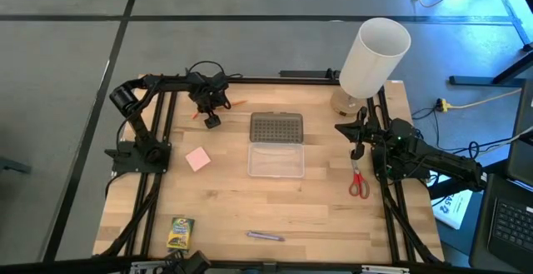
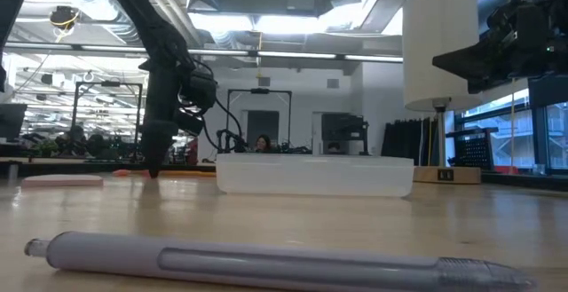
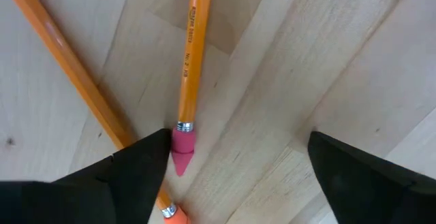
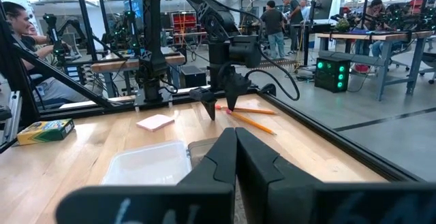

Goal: Pack school essentials
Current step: Put the right orange pencil into the supply box

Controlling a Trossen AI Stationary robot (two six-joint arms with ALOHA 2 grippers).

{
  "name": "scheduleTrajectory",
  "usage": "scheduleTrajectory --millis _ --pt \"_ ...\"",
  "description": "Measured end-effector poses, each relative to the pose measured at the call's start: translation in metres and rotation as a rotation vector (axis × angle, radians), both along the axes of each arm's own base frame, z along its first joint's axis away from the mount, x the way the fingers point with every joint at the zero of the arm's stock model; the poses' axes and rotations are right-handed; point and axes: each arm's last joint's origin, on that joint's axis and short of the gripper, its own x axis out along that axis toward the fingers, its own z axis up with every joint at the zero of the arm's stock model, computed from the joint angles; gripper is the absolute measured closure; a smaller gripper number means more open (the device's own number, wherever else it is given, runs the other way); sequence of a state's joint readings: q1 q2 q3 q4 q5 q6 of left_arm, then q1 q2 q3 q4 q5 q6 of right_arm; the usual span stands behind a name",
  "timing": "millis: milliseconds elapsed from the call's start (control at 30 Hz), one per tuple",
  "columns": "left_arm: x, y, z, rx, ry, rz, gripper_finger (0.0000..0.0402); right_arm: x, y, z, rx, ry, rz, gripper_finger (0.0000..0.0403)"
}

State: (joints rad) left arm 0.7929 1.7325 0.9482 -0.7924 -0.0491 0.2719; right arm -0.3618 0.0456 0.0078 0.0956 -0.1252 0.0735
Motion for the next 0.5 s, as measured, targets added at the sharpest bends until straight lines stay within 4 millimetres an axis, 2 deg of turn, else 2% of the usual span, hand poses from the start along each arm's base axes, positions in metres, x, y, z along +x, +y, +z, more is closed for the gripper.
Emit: scheduleTrajectory --millis 500 --pt "-0.0010 -0.0006 -0.0003 -0.001 0.017 -0.011 0.0232 0.0000 0.0000 0.0000 0.001 0.000 0.000 0.0396"
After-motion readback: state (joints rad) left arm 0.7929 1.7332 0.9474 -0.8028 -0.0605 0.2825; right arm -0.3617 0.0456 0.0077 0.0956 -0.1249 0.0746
